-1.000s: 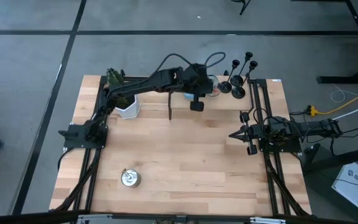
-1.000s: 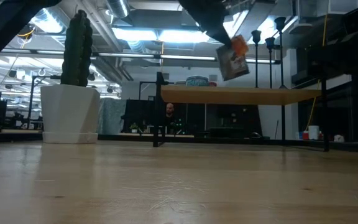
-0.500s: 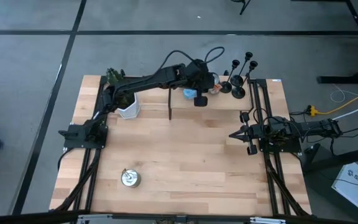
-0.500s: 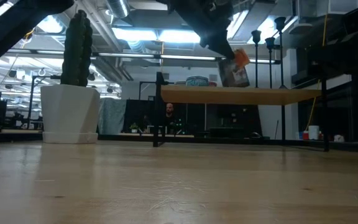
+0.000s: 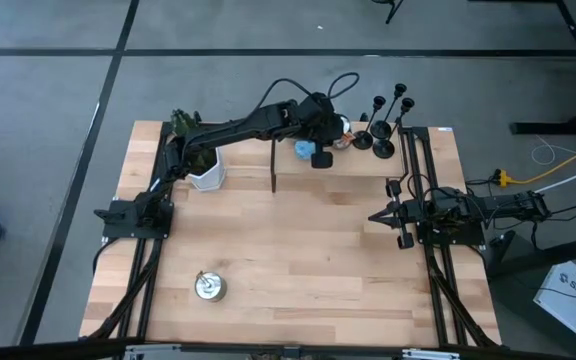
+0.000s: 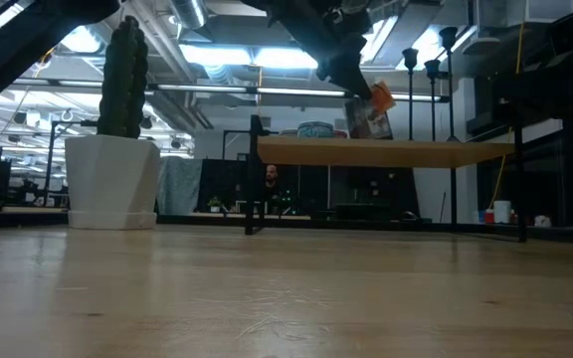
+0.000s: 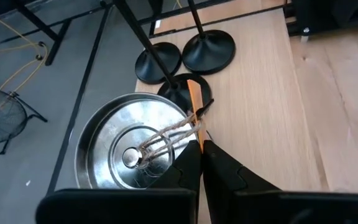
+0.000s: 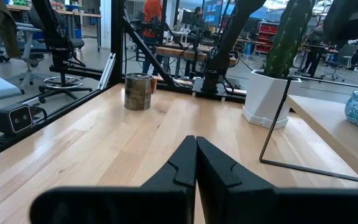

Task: Pick & Place candle stick holders
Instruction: Put the right orange scented candle on the shelf

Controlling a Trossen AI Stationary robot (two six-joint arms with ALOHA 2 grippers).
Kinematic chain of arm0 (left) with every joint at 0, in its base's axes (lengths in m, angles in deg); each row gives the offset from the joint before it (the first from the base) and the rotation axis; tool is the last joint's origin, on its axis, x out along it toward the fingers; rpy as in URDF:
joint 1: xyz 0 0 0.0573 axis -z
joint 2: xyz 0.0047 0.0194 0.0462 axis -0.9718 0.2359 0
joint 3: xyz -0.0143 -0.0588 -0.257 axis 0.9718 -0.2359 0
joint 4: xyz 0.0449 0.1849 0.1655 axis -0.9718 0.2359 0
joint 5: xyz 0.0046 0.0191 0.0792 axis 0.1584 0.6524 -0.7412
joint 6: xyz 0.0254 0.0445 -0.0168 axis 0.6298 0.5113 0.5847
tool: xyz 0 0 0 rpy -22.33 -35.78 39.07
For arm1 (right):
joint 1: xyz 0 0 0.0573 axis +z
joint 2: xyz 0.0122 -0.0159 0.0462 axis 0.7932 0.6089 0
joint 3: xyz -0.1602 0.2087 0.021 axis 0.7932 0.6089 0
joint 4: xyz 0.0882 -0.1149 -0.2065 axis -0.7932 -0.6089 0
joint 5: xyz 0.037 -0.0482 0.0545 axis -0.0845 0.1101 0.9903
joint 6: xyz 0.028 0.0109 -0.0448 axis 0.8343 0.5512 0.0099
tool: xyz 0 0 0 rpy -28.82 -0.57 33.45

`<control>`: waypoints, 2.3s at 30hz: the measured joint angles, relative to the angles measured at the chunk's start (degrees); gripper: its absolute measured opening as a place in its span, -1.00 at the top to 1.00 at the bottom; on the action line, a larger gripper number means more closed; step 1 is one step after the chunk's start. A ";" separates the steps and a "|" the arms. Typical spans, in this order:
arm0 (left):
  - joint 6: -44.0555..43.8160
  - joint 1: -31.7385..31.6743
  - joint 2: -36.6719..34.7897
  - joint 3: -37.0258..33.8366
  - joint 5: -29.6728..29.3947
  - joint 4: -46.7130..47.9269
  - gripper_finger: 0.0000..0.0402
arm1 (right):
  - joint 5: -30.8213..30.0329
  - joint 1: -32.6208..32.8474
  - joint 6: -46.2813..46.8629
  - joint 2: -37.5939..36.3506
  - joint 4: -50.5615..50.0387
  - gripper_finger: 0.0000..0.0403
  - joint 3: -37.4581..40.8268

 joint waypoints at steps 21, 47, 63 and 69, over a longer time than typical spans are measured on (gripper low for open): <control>0.20 0.02 0.05 0.07 -0.83 -1.68 0.79 | -0.02 -0.02 0.00 -0.01 0.00 0.95 -0.01; 3.51 6.78 -0.22 0.05 -13.49 7.59 0.82 | -0.02 -0.01 0.00 -0.01 0.00 0.95 0.00; 2.58 3.19 0.05 -0.85 -12.69 3.19 0.98 | -0.04 -0.02 0.00 0.00 0.00 0.95 -0.02; 2.31 2.07 0.16 -1.18 -12.51 0.23 0.99 | -0.04 0.00 0.00 0.00 0.00 0.95 -0.01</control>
